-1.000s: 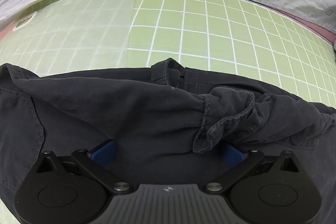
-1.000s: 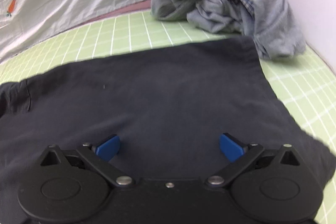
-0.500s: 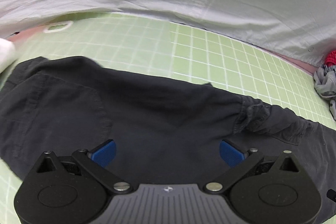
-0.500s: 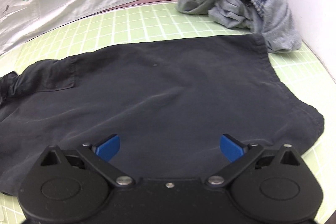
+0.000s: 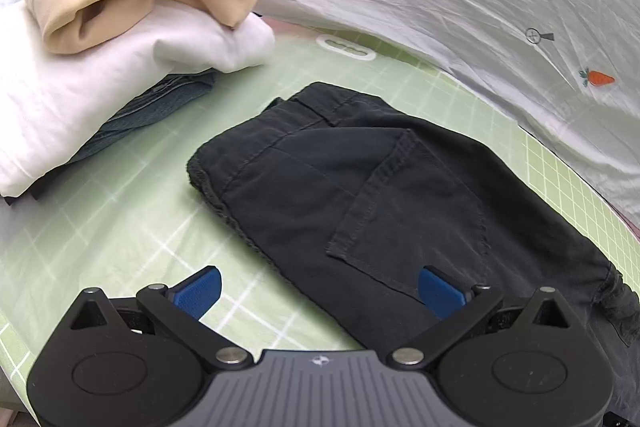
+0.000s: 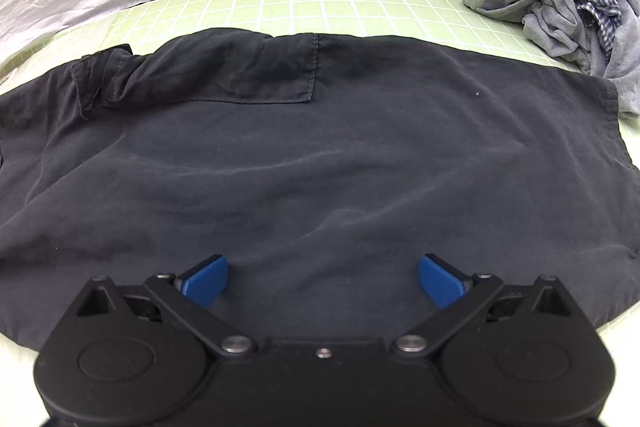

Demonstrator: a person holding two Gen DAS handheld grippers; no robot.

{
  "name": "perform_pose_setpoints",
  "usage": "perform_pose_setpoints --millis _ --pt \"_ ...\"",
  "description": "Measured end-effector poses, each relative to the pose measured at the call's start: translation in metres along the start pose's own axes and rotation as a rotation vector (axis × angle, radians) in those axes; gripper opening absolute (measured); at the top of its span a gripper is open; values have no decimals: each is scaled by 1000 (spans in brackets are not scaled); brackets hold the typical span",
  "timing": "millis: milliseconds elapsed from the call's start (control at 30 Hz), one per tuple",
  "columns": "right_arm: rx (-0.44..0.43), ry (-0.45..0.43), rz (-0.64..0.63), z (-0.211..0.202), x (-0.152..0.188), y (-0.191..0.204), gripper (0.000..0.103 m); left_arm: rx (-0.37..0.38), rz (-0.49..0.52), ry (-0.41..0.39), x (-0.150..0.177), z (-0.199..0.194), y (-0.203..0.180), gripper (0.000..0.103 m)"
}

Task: Fold clothes

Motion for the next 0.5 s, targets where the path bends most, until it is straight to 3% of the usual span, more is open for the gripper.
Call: perform_pose_setpoints --millis 200,500 --pt "28 32 57 8 2 3 103 45 -99 19 -21 26 19 103" --pt "33 90 83 12 -6 3 103 51 -105 26 -32 57 23 103"
Point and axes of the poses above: each gripper's, at about its wrist camera, not at the fingertips, and z roughly the way its jaws point, y to its left, x to its underside, the point moved 2 cm from there along z, roughly the way its jaws point, and after that the axes turned 8 degrees about -z, right-handed, at the moved point
